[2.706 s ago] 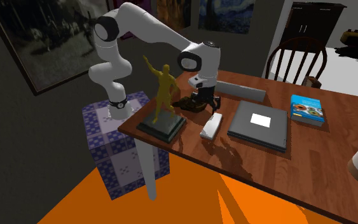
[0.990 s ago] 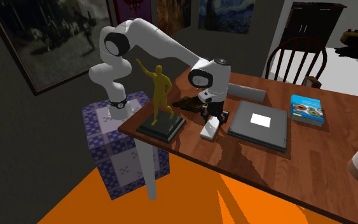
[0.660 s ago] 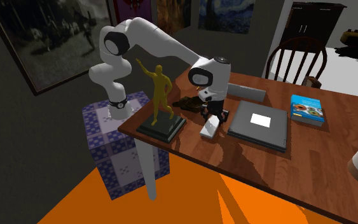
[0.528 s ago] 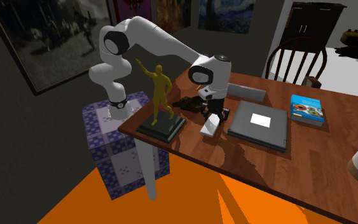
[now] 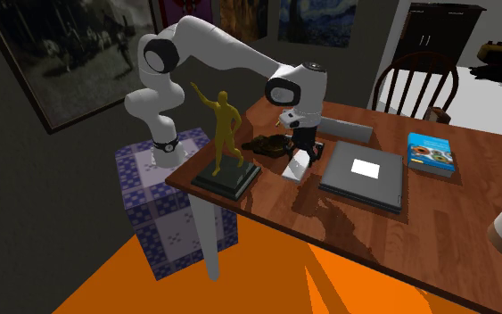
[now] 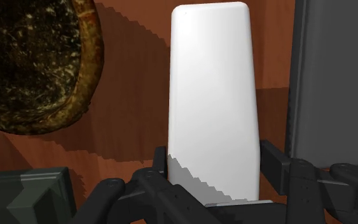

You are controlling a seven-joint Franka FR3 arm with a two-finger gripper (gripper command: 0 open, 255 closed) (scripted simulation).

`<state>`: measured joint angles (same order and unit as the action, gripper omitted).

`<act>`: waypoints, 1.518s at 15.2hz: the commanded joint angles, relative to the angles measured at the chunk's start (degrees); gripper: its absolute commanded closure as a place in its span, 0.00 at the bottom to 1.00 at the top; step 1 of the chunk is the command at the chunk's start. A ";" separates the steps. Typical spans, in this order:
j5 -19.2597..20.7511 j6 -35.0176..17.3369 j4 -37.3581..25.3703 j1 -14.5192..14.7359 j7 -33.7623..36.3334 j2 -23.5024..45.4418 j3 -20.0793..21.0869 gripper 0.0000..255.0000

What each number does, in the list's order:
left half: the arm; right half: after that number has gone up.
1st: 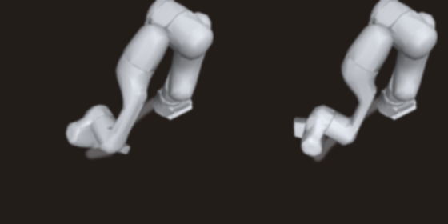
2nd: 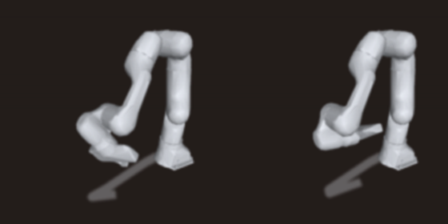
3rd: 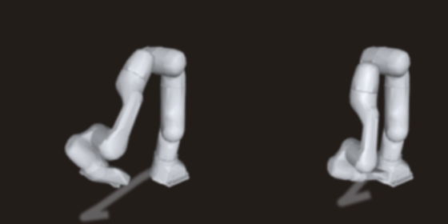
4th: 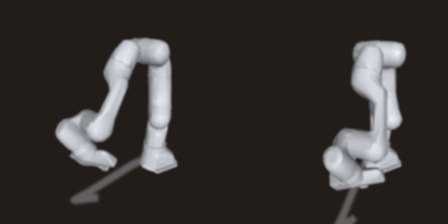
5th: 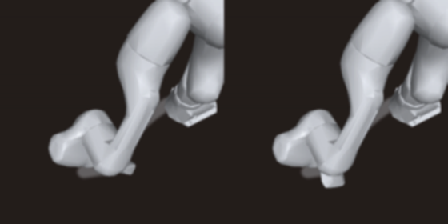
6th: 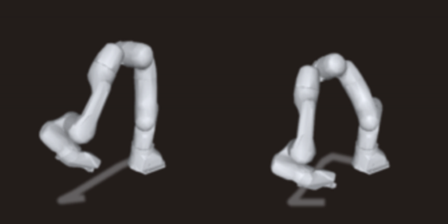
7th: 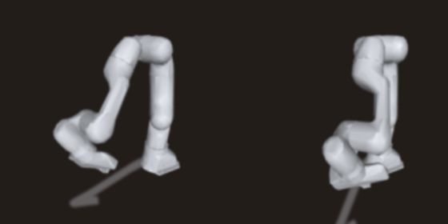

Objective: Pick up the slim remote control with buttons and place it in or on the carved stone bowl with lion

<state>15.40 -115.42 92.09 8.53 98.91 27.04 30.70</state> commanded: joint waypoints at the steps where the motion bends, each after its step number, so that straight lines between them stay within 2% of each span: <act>1: -0.35 1.26 -0.79 -0.10 -0.28 -0.54 0.18 1.00; 21: -2.24 14.92 -12.49 0.62 -1.88 -2.98 1.25 1.00; 23: -4.67 12.33 -4.95 -1.34 -1.93 -8.46 2.22 1.00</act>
<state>11.58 -102.30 84.66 7.71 96.89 20.48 32.55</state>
